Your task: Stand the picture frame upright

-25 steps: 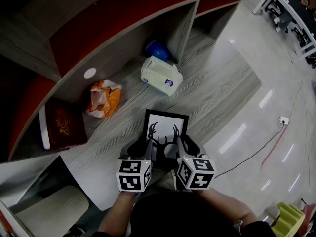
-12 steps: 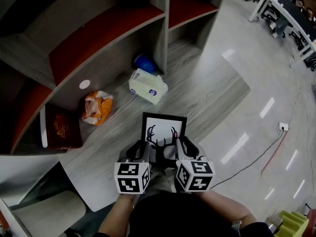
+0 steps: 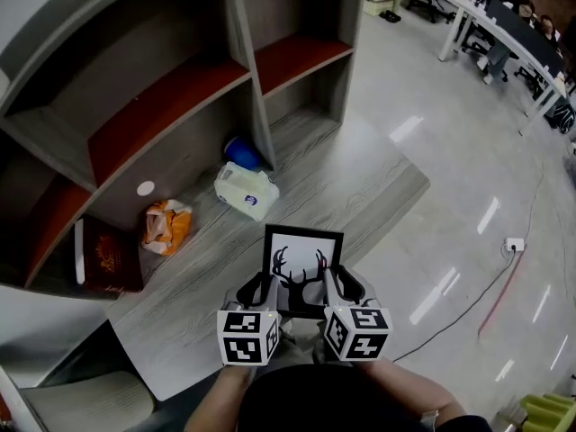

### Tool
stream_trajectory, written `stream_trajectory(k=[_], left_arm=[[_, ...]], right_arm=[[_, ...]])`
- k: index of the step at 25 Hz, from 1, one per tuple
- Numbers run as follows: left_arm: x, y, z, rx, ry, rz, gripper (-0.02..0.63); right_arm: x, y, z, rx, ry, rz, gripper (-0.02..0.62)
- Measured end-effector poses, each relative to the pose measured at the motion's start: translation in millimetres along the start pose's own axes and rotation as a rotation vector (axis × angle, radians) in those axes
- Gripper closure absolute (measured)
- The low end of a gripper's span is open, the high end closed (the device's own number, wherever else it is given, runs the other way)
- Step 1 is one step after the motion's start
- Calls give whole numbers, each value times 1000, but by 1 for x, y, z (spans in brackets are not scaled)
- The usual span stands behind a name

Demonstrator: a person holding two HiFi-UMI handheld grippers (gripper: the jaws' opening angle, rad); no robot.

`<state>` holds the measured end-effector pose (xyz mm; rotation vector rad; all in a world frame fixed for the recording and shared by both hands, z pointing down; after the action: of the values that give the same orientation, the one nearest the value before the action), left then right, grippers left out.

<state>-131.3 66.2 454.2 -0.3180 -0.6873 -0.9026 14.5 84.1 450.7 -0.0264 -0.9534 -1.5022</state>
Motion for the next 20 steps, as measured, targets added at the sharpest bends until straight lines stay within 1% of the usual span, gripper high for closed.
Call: stream_trajectory(k=[4, 13, 20], left_arm=[[5, 19, -16, 10, 24, -11, 514], [10, 57, -40, -1, 69, -52, 518], [12, 68, -50, -21, 93, -72, 520]], right_arm=[[-9, 16, -18, -10, 29, -15, 523], [-29, 44, -49, -44, 81, -51, 525], [-34, 50, -65, -62, 115, -65, 525]])
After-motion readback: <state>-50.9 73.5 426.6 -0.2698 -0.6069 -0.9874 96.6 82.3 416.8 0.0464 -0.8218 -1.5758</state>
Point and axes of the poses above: the fingertips, and each gripper's own axes: x forward along the fingers, y to its right, z out of its underside, the point moved 2 cm from there along -x, backward along the fingers, and after that the axes turned 14 degrees about x, right-handed, at the moved point
